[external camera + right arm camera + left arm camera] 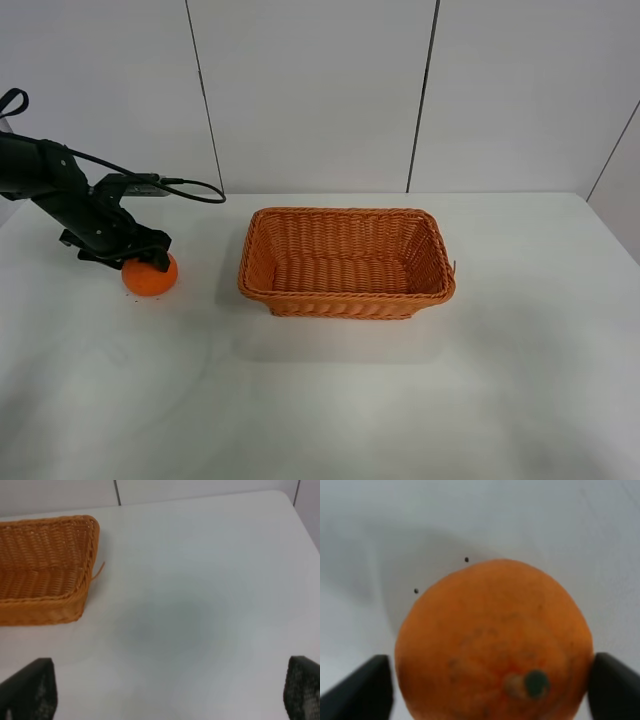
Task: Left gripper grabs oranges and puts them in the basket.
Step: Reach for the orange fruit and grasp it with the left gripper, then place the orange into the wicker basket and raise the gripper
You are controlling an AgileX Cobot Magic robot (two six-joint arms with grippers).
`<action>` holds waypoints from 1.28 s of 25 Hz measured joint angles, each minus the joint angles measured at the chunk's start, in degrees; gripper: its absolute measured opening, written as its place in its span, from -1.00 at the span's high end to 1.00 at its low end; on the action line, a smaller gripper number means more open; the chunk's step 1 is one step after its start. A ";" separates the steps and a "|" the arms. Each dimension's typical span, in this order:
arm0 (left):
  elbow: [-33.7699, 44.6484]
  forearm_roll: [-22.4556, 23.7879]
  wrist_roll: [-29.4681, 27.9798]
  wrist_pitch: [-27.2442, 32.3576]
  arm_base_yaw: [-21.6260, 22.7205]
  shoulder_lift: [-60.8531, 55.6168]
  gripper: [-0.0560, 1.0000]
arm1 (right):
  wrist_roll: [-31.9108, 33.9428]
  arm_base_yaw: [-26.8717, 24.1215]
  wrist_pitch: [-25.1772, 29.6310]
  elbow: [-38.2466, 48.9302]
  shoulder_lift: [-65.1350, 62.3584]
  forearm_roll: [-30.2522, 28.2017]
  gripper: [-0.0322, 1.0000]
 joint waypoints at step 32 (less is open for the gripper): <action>-0.08 -5.31 1.18 12.57 -1.83 -19.98 0.65 | 0.00 0.00 0.00 0.00 0.00 0.00 -0.41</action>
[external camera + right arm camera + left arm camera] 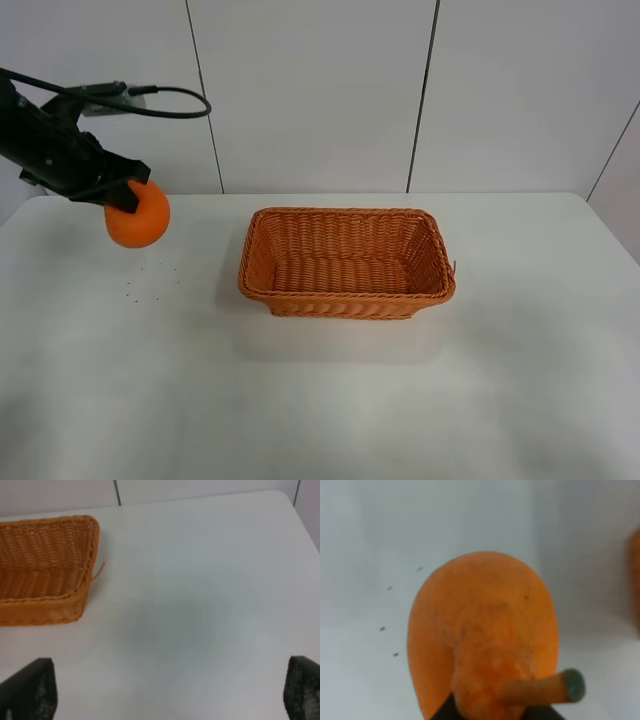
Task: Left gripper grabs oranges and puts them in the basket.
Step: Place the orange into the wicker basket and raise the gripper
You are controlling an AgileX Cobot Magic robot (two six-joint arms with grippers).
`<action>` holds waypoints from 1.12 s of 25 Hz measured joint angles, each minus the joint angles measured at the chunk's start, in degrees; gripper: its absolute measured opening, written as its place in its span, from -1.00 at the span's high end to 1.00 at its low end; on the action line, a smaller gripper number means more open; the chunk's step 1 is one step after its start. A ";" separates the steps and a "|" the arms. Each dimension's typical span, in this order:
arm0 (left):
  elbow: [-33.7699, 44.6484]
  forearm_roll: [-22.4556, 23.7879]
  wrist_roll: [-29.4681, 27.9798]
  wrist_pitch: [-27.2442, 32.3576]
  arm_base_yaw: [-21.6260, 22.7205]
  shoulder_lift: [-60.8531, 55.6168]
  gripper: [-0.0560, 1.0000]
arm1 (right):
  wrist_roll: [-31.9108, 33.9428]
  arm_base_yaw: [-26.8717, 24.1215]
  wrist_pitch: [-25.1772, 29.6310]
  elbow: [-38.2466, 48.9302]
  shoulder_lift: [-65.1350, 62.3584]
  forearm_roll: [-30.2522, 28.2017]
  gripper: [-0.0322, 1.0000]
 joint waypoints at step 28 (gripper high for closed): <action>-37.69 -1.23 -4.20 7.56 -30.12 31.08 0.65 | 0.00 0.00 0.00 0.00 0.00 0.00 -0.41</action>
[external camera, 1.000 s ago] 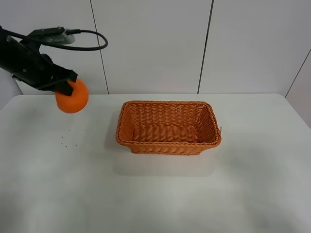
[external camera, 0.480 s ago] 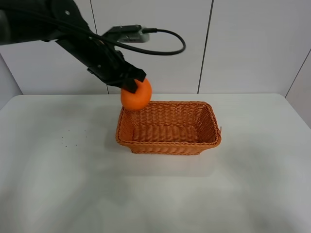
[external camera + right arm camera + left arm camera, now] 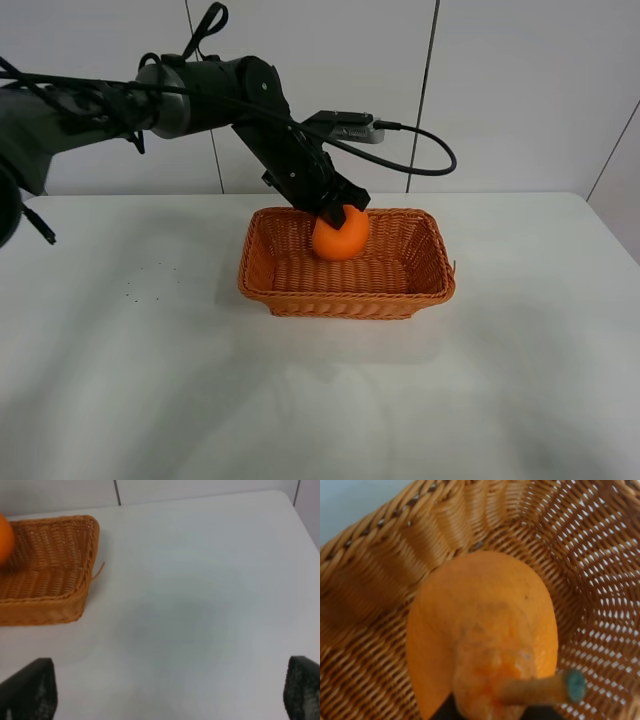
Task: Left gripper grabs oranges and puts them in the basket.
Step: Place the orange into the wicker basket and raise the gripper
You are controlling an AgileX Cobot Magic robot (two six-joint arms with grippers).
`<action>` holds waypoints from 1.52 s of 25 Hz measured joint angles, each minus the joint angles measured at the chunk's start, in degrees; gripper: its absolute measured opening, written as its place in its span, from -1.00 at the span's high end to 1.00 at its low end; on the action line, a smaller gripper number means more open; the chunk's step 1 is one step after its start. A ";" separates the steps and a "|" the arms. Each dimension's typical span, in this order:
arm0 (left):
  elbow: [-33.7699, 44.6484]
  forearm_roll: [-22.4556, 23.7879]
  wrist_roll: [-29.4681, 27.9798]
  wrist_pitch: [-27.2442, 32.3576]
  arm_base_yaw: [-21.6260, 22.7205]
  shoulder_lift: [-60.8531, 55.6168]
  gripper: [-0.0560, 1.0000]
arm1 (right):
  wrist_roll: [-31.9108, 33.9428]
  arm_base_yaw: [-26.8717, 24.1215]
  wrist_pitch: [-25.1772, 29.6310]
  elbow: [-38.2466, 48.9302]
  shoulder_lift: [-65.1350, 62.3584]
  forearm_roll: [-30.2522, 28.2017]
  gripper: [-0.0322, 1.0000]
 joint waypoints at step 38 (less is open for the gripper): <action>-5.09 -0.69 0.85 4.39 0.00 8.74 -0.74 | 0.00 0.00 0.00 0.00 0.00 0.00 -0.41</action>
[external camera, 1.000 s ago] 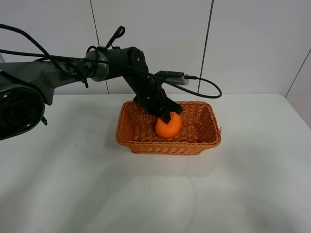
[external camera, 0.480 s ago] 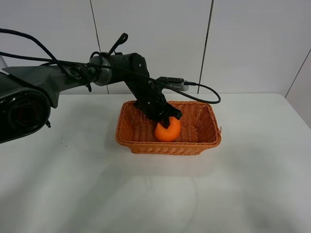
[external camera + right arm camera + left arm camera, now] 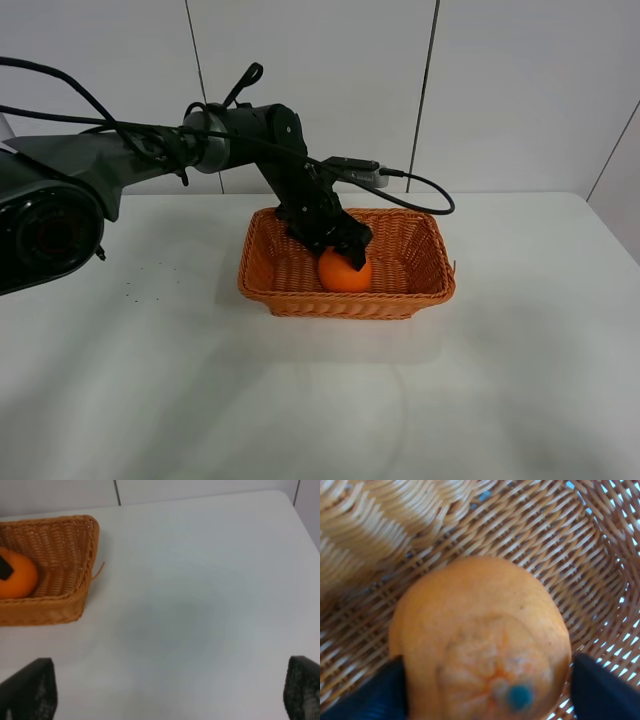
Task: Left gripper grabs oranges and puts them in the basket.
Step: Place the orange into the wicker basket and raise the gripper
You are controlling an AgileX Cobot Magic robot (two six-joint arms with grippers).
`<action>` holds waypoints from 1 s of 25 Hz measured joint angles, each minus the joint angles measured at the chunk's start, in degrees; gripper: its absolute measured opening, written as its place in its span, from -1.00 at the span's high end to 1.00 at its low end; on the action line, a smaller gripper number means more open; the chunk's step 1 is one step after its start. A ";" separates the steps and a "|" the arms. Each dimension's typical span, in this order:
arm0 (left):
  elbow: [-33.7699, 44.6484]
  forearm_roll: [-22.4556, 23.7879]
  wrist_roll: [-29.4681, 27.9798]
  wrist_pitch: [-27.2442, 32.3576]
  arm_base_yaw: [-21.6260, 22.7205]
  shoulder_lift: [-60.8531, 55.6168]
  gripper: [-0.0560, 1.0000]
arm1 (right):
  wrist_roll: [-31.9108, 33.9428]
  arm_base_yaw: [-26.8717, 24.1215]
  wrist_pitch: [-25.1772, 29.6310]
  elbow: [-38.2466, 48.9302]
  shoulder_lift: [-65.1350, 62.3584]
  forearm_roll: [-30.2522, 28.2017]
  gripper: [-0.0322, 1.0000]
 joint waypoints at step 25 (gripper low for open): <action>-9.44 17.48 -9.62 9.87 3.80 -5.42 -0.85 | 0.00 0.00 0.00 0.00 0.00 0.00 -0.41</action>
